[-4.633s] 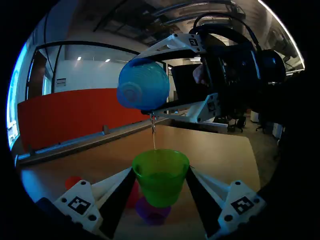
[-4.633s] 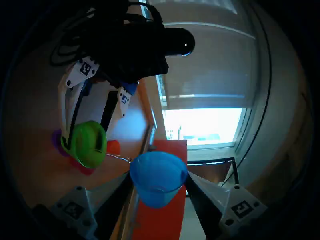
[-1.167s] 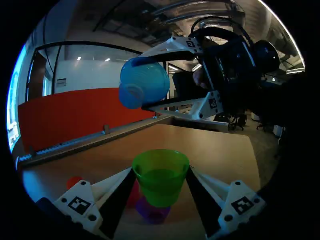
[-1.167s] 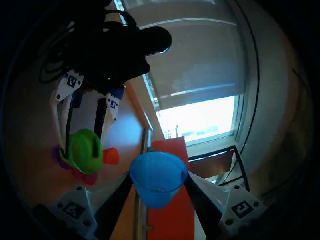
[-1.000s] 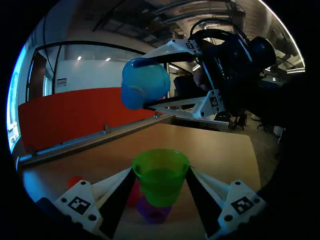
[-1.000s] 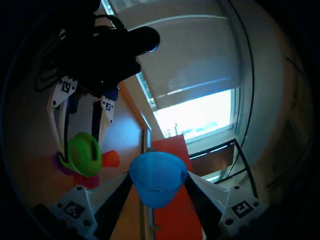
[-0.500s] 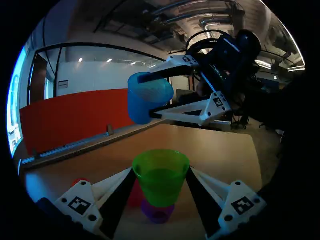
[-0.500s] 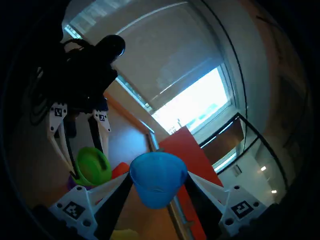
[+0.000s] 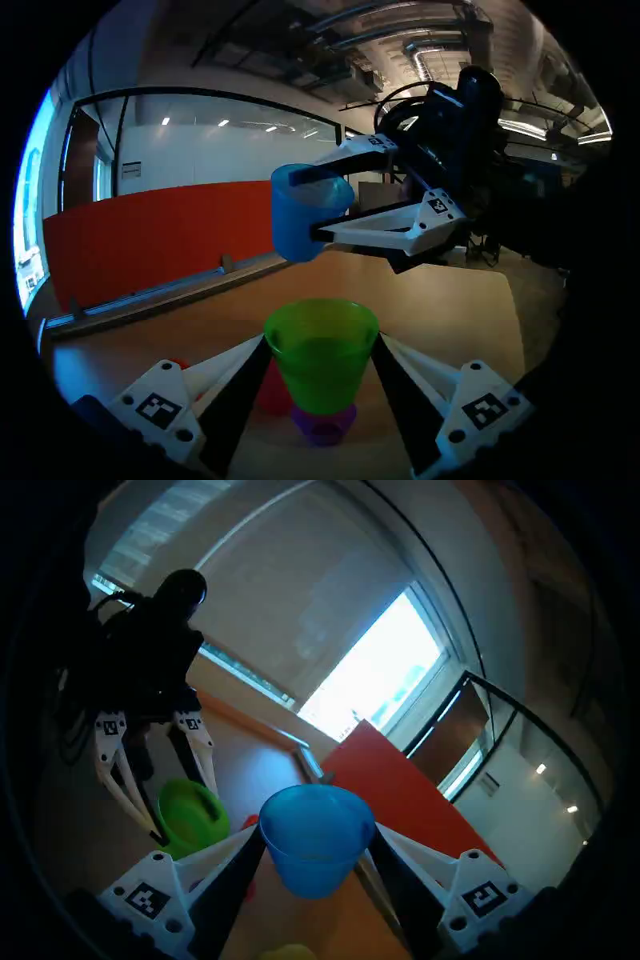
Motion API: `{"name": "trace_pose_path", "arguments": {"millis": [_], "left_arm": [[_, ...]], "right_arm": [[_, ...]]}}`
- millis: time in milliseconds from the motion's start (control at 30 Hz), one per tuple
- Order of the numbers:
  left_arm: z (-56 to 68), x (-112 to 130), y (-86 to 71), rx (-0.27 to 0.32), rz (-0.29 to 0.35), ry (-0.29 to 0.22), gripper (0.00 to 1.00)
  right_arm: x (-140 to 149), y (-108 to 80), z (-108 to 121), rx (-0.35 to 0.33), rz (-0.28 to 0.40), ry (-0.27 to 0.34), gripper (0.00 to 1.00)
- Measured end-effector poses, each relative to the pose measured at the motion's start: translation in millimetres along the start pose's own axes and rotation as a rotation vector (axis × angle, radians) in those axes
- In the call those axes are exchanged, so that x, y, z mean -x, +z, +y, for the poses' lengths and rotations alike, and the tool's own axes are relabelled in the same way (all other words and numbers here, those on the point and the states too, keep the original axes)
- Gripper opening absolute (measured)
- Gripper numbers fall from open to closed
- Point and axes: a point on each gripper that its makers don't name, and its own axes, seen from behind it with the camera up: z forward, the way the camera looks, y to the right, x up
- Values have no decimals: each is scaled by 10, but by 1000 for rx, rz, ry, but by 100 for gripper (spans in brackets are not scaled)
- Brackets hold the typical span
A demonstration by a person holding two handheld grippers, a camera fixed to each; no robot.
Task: Pour water
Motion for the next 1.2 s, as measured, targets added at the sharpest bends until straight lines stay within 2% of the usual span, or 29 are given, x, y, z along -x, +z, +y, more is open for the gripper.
{"name": "trace_pose_path", "arguments": {"millis": [733, 967, 1200], "left_arm": [[-31, -119, -82, -15, 18, 13, 85], [-35, -141, -99, -18, 18, 16, 85], [-93, -93, -109, -31, 10, 12, 85]], "right_arm": [[-76, -30, -131, -52, 45, 406, 91], [-24, -39, -157, -59, 36, 477, 91], [71, -39, -186, -55, 12, 511, 91]]}}
